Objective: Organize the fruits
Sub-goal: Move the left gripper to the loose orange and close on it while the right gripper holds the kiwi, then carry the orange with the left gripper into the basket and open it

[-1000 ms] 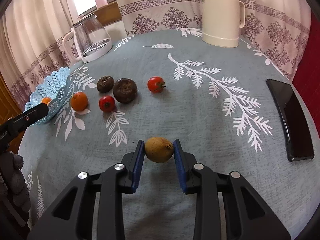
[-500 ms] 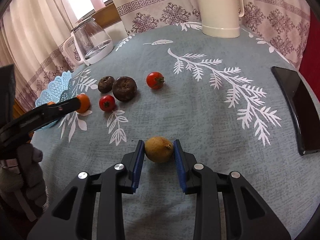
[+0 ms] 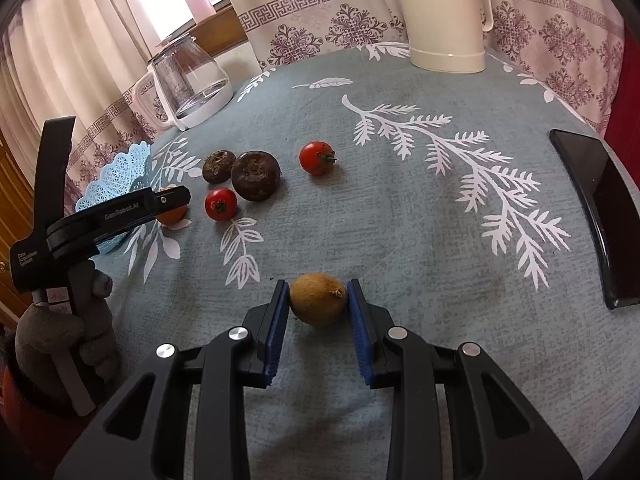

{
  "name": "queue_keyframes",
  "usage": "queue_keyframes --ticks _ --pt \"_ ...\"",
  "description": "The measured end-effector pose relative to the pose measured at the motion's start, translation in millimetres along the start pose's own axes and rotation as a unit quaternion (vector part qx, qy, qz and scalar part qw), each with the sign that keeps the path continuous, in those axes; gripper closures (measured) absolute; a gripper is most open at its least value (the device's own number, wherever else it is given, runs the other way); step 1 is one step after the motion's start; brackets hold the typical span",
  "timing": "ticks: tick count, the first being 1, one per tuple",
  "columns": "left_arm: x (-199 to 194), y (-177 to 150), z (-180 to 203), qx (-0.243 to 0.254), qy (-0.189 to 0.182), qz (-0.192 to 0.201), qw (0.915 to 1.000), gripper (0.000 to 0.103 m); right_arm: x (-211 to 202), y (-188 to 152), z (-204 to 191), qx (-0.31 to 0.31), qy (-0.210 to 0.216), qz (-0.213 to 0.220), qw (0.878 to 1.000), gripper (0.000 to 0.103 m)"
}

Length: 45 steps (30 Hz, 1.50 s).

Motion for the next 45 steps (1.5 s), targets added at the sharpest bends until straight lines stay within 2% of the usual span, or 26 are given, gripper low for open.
queue_keyframes --ticks 8,14,32,45 --pt "4.5 -1.5 1.8 0.007 0.010 -0.002 0.9999 0.049 0.5 0.0 0.3 0.001 0.001 -0.001 1.000 0.073" --pt "-0.3 -1.1 -1.4 0.003 0.010 0.003 0.9999 0.062 0.8 0.2 0.2 0.001 0.001 -0.001 1.000 0.073" --pt "-19.5 -11.8 18.7 0.017 -0.019 0.011 0.9996 0.062 0.5 0.0 -0.1 0.001 0.000 -0.001 1.000 0.073" --pt "-45.6 -5.0 12.2 0.010 -0.009 0.038 0.9992 0.062 1.3 -0.2 1.1 -0.002 -0.004 -0.001 1.000 0.073"
Point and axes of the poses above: each gripper's, at about its wrist camera, not at the fingertips, and x roughly the way its jaws point, z to its right, y to its top, the point moved 4 cm from there along x, roughly the way its jaws point, and after that the axes turned 15 degrees about -y, right-handed, at the moved point
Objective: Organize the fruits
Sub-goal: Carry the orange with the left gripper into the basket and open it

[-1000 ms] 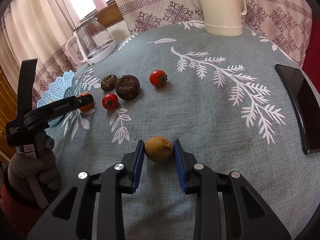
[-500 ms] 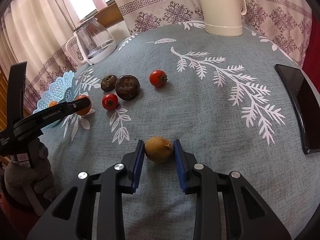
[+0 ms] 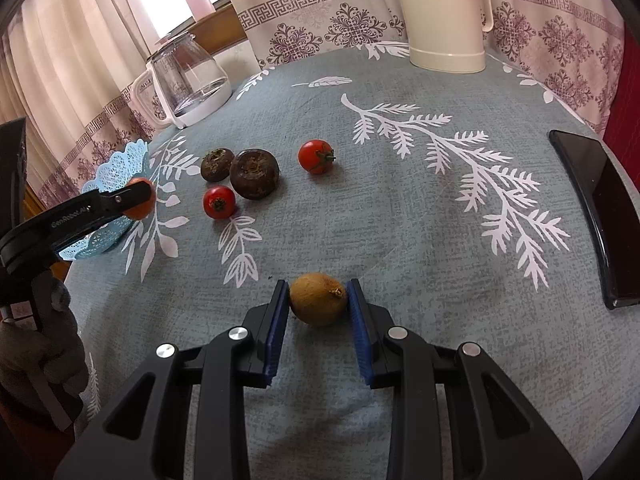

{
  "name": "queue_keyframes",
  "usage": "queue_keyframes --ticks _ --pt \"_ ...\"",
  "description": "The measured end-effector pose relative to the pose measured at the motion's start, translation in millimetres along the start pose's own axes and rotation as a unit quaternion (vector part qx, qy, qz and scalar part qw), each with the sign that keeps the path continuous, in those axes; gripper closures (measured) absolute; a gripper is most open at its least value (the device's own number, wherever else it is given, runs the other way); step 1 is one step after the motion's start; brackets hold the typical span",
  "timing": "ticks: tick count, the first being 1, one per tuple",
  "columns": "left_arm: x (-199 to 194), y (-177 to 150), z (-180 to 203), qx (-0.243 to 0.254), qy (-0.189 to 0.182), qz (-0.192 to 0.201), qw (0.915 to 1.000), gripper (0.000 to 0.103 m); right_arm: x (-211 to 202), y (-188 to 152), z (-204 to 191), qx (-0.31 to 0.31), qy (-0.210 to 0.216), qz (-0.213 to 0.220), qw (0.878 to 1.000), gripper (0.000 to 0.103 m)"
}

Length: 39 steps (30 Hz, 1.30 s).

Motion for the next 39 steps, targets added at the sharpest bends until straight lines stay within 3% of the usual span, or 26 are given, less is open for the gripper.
queue_keyframes --ticks 9,25,39 --pt "-19.5 5.3 -8.0 -0.006 0.004 0.023 0.9997 0.062 -1.0 -0.4 -3.2 -0.006 -0.009 0.001 1.000 0.073" --pt "-55.8 14.3 -54.6 -0.043 0.050 0.063 0.9958 0.062 -1.3 -0.9 -5.3 -0.014 -0.020 0.004 1.000 0.073" --pt "-65.8 10.7 -91.4 -0.076 0.100 0.068 0.9898 0.062 -1.1 -0.9 -6.0 -0.015 -0.021 0.004 1.000 0.073"
Point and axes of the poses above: each gripper's, at about its wrist camera, not at the fingertips, and x roughly the way its jaws point, z to its right, y to its top, the point moved 4 cm from there along x, roughly the way its jaws point, and after that the axes turned 15 degrees about -y, right-handed, at the moved point
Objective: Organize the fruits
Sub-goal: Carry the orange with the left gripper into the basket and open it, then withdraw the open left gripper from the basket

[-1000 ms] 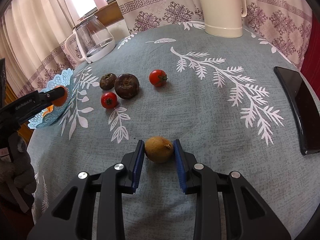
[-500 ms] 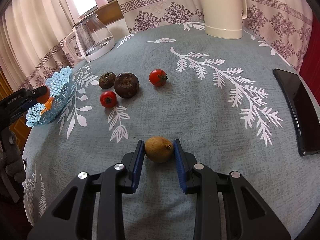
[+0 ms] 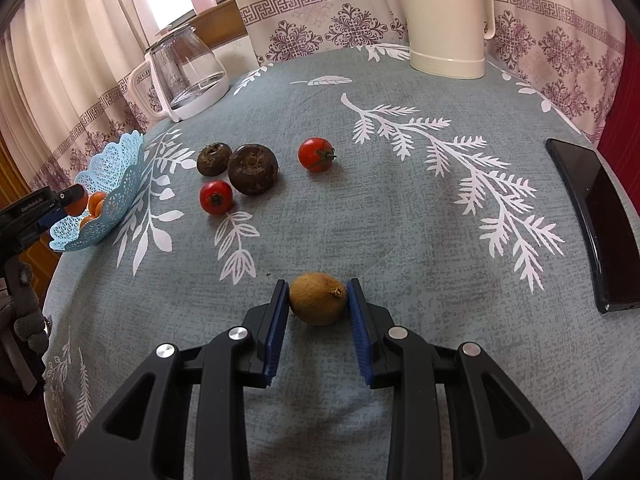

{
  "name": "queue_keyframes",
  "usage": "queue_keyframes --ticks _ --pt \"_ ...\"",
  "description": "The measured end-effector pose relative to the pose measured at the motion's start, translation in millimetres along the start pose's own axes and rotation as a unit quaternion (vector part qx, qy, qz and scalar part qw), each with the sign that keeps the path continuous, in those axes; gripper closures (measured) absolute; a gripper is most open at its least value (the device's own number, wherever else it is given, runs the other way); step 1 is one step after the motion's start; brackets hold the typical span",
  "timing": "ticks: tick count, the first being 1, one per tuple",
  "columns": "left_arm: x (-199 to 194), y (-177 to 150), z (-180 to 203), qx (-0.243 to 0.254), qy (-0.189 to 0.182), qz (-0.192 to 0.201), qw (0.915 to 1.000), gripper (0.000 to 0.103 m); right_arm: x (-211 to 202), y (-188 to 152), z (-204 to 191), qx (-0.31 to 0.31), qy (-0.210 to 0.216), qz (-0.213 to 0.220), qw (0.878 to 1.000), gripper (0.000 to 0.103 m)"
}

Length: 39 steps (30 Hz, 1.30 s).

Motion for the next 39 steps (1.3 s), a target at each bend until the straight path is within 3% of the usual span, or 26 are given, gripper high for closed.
queue_keyframes --ticks 3,6,19,39 --pt "0.8 -0.6 -6.2 -0.009 0.012 0.000 0.9999 0.058 0.0 -0.1 -0.2 0.000 0.000 0.000 1.000 0.073" --pt "-2.4 1.0 -9.5 -0.012 0.022 0.009 0.9996 0.033 0.0 -0.1 -0.4 0.000 0.000 0.000 1.000 0.073" --pt "-7.5 1.7 -11.4 -0.001 0.049 0.020 0.9986 0.014 -0.2 -0.8 -0.9 -0.005 -0.006 0.001 1.000 0.072" --pt "-17.0 -10.0 -44.2 -0.026 0.077 0.035 0.9961 0.010 -30.3 17.1 -15.4 -0.015 -0.001 0.038 0.999 0.073"
Point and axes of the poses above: each gripper's, at about its wrist camera, not at the fingertips, and x roughly the way its jaws point, z to its right, y to its top, the point moved 4 cm from there along x, roughly the way its jaws point, and after that the axes turned 15 degrees about -y, right-handed, at the moved point
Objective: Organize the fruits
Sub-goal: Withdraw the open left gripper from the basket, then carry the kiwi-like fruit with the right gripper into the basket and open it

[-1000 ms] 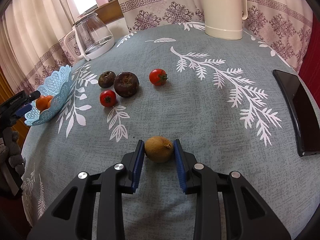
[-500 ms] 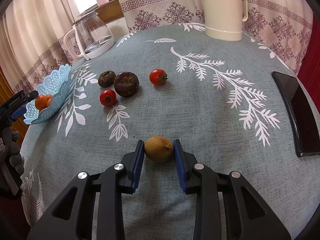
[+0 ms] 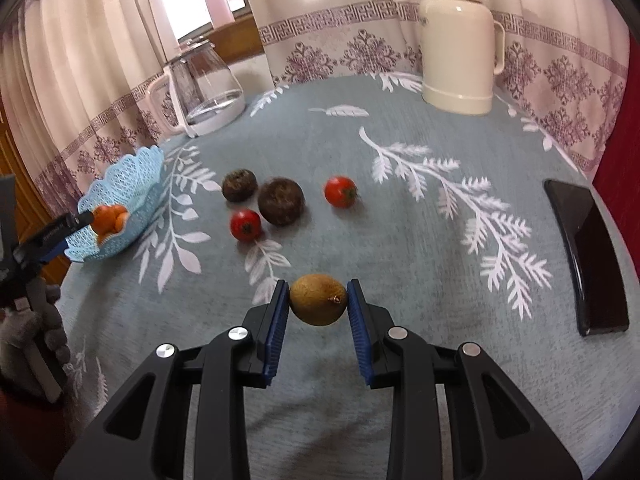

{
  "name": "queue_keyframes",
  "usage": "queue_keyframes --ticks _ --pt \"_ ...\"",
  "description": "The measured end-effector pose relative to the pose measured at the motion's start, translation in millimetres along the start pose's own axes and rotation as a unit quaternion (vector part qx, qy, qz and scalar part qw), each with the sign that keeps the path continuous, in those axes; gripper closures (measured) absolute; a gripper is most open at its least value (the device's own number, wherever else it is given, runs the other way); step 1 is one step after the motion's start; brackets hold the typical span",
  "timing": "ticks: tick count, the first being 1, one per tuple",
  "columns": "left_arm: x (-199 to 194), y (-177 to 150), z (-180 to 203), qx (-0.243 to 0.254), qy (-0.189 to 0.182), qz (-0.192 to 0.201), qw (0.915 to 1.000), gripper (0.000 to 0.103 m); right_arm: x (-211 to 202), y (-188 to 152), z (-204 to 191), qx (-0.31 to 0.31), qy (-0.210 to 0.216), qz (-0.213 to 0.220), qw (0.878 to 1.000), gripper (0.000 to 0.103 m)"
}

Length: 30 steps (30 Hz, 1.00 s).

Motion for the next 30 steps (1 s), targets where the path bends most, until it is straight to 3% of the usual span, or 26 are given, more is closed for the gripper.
queue_keyframes --ticks 15,30 --pt "-15.9 6.9 -6.5 -0.006 -0.001 0.020 0.9998 0.010 -1.7 5.7 -23.5 -0.018 0.011 -0.003 1.000 0.073" --pt "-31.0 19.8 -28.4 -0.027 0.014 0.039 0.9988 0.010 -1.8 60.8 -161.7 -0.119 0.102 0.039 0.987 0.073"
Point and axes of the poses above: each gripper's, at about its wrist camera, not at the fingertips, and x roughly the way its jaws point, z to its right, y to its top, the point moved 4 cm from there along x, roughly the way its jaws point, and after that the axes turned 15 degrees about -y, right-handed, at the moved point
